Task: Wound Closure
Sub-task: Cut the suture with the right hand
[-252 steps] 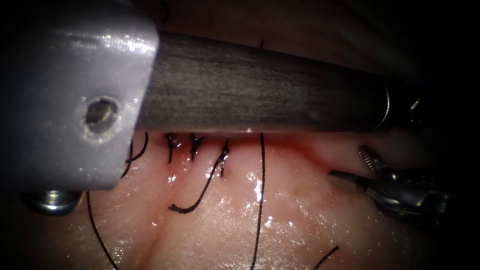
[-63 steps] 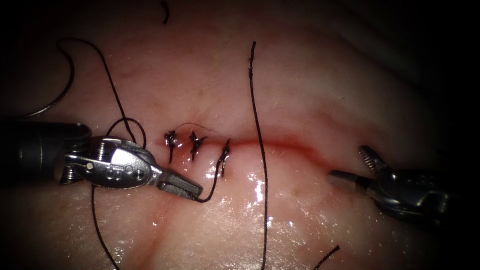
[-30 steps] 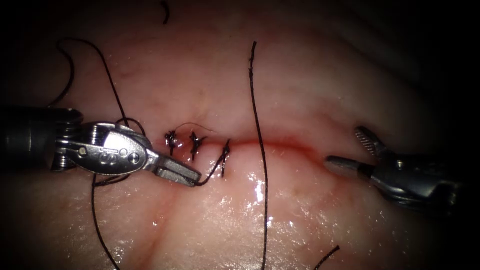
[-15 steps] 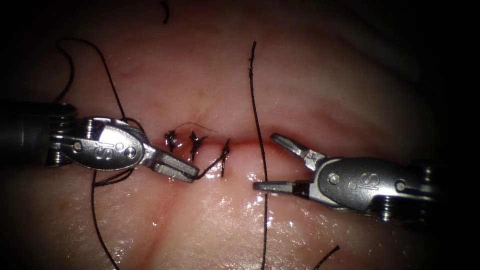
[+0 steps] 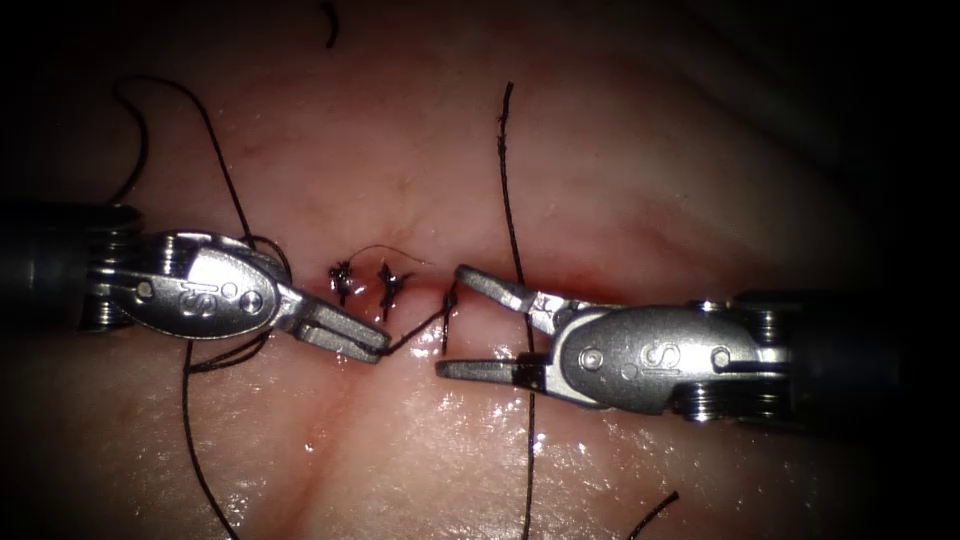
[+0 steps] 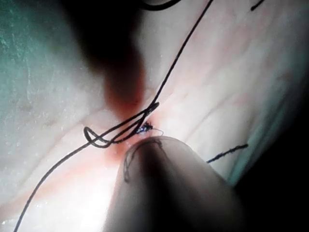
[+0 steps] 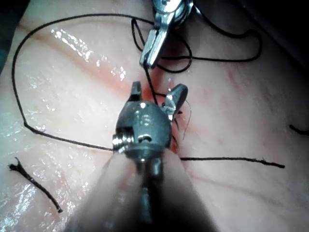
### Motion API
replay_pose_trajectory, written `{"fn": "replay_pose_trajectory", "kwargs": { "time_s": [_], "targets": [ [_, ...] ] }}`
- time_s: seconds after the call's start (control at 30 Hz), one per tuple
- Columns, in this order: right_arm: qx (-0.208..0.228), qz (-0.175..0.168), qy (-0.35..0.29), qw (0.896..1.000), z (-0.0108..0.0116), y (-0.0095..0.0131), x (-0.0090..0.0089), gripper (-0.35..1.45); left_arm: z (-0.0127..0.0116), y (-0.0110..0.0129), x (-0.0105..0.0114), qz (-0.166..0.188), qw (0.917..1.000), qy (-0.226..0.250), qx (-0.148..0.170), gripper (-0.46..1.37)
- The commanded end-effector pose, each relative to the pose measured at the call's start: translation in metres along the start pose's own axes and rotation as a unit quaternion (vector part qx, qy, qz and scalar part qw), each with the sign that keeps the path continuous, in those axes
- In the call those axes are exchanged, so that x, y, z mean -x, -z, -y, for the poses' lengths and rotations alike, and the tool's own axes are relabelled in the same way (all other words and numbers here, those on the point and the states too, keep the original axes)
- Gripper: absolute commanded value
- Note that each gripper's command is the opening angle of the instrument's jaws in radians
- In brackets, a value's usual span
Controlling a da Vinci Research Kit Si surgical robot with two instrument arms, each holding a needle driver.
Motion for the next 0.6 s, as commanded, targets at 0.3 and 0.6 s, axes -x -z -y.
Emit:
{"fn": "replay_pose_trajectory", "kwargs": {
  "time_s": [0.3,0.6],
  "targets": [
    [0.01,0.007,0.016,1.0,0.0008,-0.0029,0.0016,0.88,0.0,-0.0001,0.0,0.0,1.0,0.0,0.001,-0.35],
    [0.016,0.01,0.031,0.999,0.002,-0.006,0.002,1.0,0.0001,-0.0001,0.0,0.001,1.0,0.0,0.003,-0.35]
  ]
}}
